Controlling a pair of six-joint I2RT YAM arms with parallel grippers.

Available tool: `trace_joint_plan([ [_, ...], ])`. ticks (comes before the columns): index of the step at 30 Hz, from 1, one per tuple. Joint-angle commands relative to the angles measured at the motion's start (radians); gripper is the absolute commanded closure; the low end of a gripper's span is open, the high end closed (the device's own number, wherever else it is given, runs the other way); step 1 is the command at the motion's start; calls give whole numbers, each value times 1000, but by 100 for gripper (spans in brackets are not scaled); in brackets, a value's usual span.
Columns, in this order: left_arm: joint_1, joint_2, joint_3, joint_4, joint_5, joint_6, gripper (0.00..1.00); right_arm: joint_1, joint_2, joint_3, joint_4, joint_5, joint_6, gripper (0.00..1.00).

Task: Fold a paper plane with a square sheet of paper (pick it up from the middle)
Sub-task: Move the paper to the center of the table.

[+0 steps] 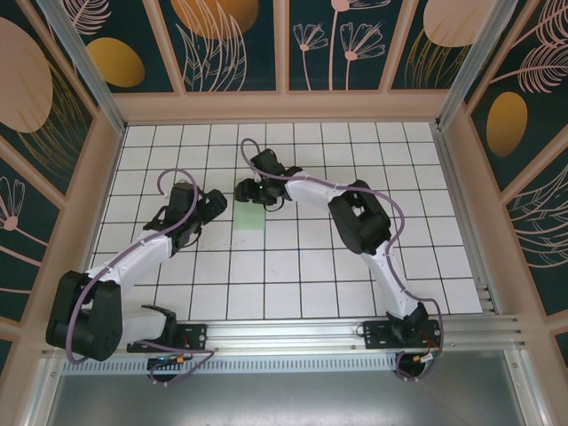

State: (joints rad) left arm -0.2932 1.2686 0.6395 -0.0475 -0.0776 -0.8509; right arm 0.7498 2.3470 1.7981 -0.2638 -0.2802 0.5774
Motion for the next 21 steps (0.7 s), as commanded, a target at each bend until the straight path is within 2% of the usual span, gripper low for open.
trace_joint_plan([
  [1, 5, 14, 15, 42, 41, 5, 2, 0, 32, 25, -83, 2, -45, 40],
  [7, 5, 51, 32, 81, 133, 51, 2, -12, -19, -110, -163, 32, -158, 40],
  [14, 2, 66, 7, 218, 316, 55, 3, -28, -271, -472, -112, 15, -311, 41],
  [18, -25, 101, 4, 304, 396, 24, 6, -56, -390, -532, -43, -19, -245, 41],
  [21, -61, 148, 19, 367, 451, -11, 11, -87, -508, -590, 38, -16, -102, 39],
])
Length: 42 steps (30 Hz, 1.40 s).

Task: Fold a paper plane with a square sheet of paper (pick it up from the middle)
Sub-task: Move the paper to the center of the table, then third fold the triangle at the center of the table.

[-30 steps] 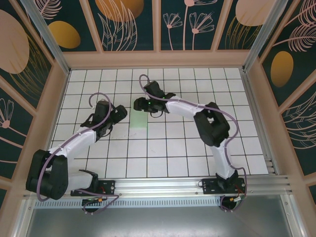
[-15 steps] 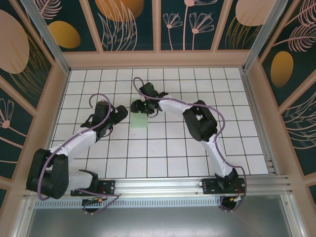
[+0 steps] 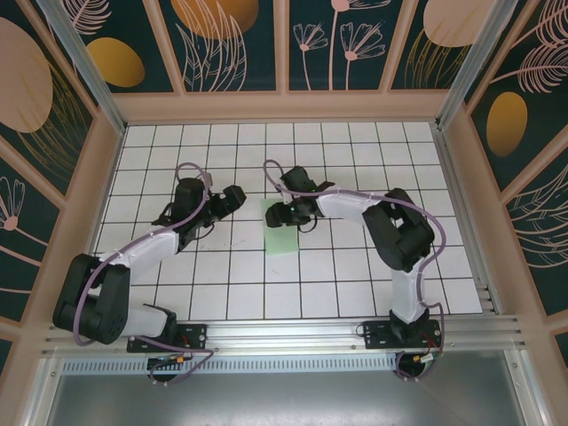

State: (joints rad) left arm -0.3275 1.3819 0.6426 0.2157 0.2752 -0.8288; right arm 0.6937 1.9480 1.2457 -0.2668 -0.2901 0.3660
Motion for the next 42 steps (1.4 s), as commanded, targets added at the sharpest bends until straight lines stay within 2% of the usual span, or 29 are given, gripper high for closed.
trace_joint_plan([
  [1, -44, 54, 23, 126, 114, -42, 12, -43, -152, -71, 64, -7, 163, 39],
  [5, -120, 151, 75, 212, 181, -93, 24, -75, -285, -226, 128, -3, 312, 38],
  [8, -168, 235, 127, 215, 193, -119, 35, -102, -339, -309, 128, -7, 376, 39],
  [11, -187, 301, 146, 215, 193, -137, 41, -118, -377, -374, 147, -36, 404, 40],
  [16, -188, 385, 192, 157, 166, -132, 45, -108, -356, -399, 165, -107, 410, 40],
  [20, -188, 423, 225, 72, 94, -99, 46, -90, -335, -396, 162, -116, 426, 41],
  [24, -188, 463, 237, 58, 92, -100, 46, -73, -312, -391, 149, -116, 443, 43],
  [42, -188, 495, 224, -5, 18, -97, 46, -18, -285, -399, 78, -116, 473, 46],
])
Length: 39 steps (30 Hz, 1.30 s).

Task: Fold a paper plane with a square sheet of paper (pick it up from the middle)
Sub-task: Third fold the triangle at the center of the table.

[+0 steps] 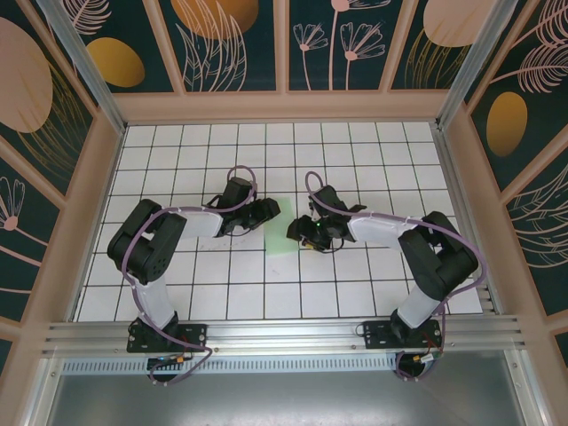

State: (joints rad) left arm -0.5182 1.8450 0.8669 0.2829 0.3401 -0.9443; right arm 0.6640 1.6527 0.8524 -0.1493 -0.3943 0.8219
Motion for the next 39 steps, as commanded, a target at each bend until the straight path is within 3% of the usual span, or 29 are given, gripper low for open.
trace_joint_plan([
  [1, 4, 33, 0, -73, -47, 19, 45, 15, 10, -8, -37, -16, 15, 47],
  [14, 3, 36, -3, -72, -46, 16, 45, 40, 40, -2, -51, -18, 11, 49],
  [30, 3, 37, -5, -74, -41, 21, 45, 39, 5, -40, 82, -42, 59, 56],
  [39, 3, 36, -5, -75, -45, 22, 45, 32, 12, -48, 13, -5, 82, 58],
])
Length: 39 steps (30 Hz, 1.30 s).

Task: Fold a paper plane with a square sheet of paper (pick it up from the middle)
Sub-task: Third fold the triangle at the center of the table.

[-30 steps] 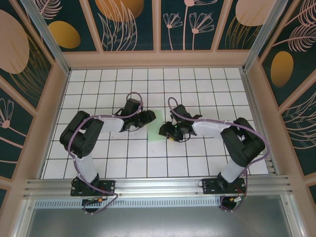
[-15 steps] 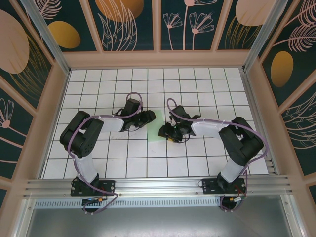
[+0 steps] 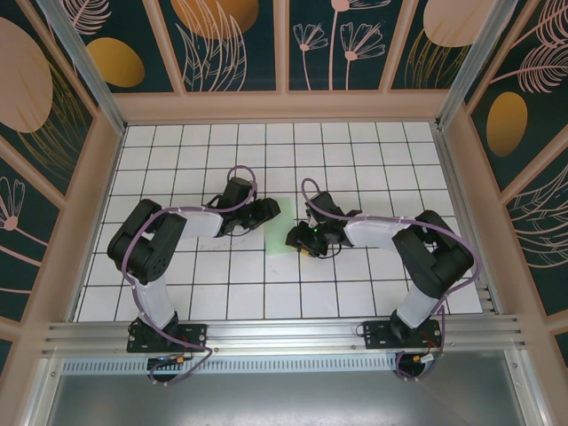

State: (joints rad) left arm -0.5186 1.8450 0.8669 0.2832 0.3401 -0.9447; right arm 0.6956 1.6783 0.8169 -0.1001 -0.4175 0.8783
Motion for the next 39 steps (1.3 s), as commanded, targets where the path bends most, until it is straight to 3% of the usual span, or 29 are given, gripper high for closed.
trace_joint_plan([
  [1, 3, 36, -5, -75, -46, 21, 45, 1, -15, -17, -36, 21, 27, 58],
  [7, 4, 36, -2, -83, -49, 24, 45, -1, -3, -22, -43, 27, 41, 59],
  [19, 3, 36, 3, -90, -49, 26, 45, -10, -70, -117, 211, 9, 115, 71],
  [25, 3, 36, 4, -90, -50, 27, 45, -15, -101, -142, 235, 24, 136, 80],
  [31, 3, 33, 2, -91, -47, 27, 45, -18, -128, -153, 249, 33, 127, 95],
  [39, 3, 28, 14, -97, -36, 38, 45, -18, -100, -83, 263, 13, 79, 99],
])
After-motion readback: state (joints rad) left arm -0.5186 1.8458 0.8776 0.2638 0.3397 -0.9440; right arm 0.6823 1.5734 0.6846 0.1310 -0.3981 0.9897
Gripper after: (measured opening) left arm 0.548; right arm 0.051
